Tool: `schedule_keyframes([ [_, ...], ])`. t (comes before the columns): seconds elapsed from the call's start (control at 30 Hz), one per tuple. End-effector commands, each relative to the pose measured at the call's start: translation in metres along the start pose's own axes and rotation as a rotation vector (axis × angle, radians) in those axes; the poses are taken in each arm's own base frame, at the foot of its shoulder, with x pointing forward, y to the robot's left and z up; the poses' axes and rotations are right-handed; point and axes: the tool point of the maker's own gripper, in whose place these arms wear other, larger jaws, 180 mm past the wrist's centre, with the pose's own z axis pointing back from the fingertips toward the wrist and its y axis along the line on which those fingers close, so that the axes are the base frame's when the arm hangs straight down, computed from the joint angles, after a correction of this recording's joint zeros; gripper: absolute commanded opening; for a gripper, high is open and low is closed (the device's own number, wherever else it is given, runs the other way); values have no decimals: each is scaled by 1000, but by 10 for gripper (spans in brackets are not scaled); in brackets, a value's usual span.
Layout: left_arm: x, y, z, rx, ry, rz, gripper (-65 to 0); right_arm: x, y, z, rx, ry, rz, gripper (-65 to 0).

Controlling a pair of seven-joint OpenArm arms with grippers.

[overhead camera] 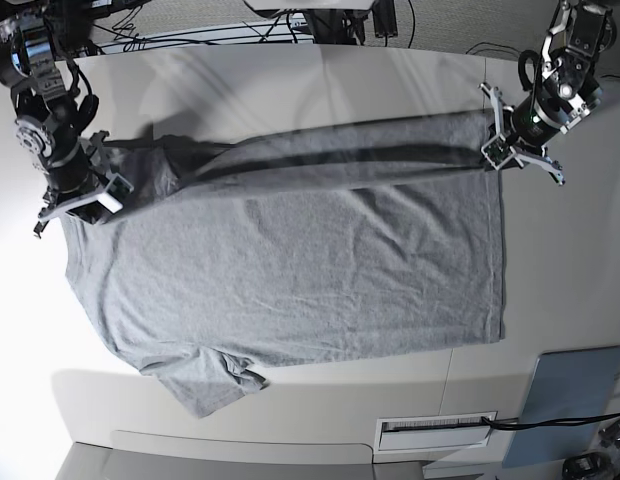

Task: Fold the T-shirt properly
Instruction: 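Lift the shoulder corners with both grippers and drag the shirt toward the robot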

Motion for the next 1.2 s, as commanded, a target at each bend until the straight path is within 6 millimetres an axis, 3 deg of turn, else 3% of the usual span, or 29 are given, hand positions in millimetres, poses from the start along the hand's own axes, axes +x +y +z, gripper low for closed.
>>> schedule_keyframes([
  [0.0,10,13,1,33,-31,-8,-650,0,-14,-2,-34,0,19,-650],
  [0.13,16,12,-8,17,-49,-2,-650,5,-13,-14,-21,-4,28,-650],
  [0.4,23,15,-28,15,-61,21,-650,18,-36,-21,-72,-29,32,-650],
  [0.57,26,28,-32,38,-65,18,-650,21,-34,-21,-62,-45,18,-650],
  [0.97,25,26,-32,36,-61,19,-650,18,-36,-21,-67,-24,16,-650],
  [1.0,25,26,-32,35,-61,19,-650,17,-37,-21,-68,-23,16,-599],
  [1.1,25,26,-32,35,-61,19,-479,18,-37,-21,-68,-24,16,-437],
  [1.17,25,27,-32,36,-60,19,-407,18,-38,-21,-71,-22,15,-391],
])
